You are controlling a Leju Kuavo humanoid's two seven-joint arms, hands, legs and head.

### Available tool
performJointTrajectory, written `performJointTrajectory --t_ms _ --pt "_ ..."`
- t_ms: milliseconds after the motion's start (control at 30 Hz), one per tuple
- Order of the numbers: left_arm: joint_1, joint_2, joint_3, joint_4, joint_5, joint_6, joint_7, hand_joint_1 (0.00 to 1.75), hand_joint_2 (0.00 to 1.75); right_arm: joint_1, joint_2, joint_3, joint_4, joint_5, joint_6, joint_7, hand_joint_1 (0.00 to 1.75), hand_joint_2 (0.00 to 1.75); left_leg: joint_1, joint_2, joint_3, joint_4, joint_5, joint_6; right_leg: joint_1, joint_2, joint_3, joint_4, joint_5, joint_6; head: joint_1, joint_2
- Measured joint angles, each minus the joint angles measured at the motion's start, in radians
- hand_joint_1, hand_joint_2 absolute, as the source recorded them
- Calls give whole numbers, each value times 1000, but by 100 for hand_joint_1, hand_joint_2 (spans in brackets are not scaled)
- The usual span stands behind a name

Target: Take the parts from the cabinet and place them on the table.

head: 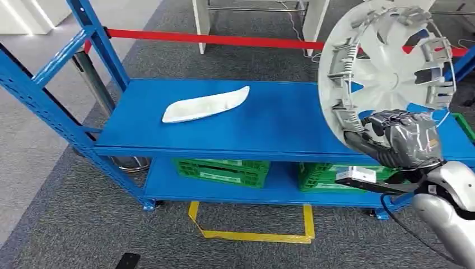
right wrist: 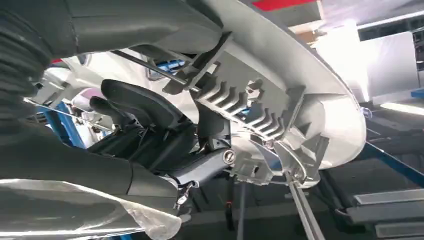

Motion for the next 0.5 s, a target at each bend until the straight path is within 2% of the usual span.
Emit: performJointTrajectory --t_ms 33,67,100,133,167,200,233,300,333,367,400,433,467,500 --pt "0 0 0 0 0 0 0 0 175 1 0 0 0 0 0 0 175 175 -1 1 -17 3 12 -1 0 0 -5 56 1 3 1 0" --pt "0 -1 0 0 0 0 0 0 175 2 0 0 0 0 0 0 175 175 -1 1 -33 6 21 -2 0 0 7 65 33 4 0 0" --pt "0 -1 0 0 0 0 0 0 175 2 0 0 0 0 0 0 175 175 -1 1 -50 11 30 -3 -1 0 40 39 76 4 1 0" --pt "0 -1 0 0 0 0 0 0 175 2 0 0 0 -1 1 0 175 175 -1 1 -63 17 38 -5 -2 0 88 -19 109 3 0 0" --pt "0 -1 0 0 0 0 0 0 175 2 0 0 0 -2 1 0 175 175 -1 1 -74 25 43 -9 -3 -1 149 -102 119 3 0 0" --pt "0 0 0 0 0 0 0 0 175 0 0 0 0 -2 1 0 175 175 -3 0 -85 32 47 -14 -3 -3 207 -189 83 1 0 0" --pt "0 -1 0 0 0 0 0 0 175 0 0 -1 -2 -2 0 0 175 175 -6 0 -94 43 52 -18 2 1 255 -257 58 0 -2 0" --pt "-1 -1 0 0 0 0 0 0 175 -2 0 -1 -3 -5 1 -3 175 175 -5 0 -109 46 73 -26 6 2 243 -262 53 -8 0 0" --pt "1 -2 0 0 0 0 0 0 175 0 0 -1 -3 -5 1 -5 175 175 -5 -1 -114 48 80 -30 5 1 235 -261 61 -16 -1 0" --pt "2 -1 0 0 0 0 0 0 175 1 0 0 -3 -6 2 -5 175 175 -3 -3 -122 54 70 -36 -2 -3 221 -263 71 -26 1 0" --pt "3 -1 0 0 -1 0 0 0 175 0 0 0 -3 -6 2 -6 175 175 -2 -4 -130 74 23 -45 -1 -3 216 -262 81 -36 -4 0" --pt "5 -1 0 0 -1 0 0 0 175 0 0 0 -3 -7 2 -6 175 175 1 -5 -141 127 -43 -53 -1 -5 205 -262 90 -46 -6 0" --pt "5 -1 0 0 -1 0 0 0 175 0 0 -1 -3 -9 2 -6 175 175 4 -5 -154 202 -102 -58 0 -5 193 -261 101 -46 -8 0" --pt "4 -1 0 0 -1 0 0 0 175 0 0 -1 -3 -8 2 -6 175 175 7 -5 -166 279 -142 -62 1 -5 180 -259 111 -48 -7 0"
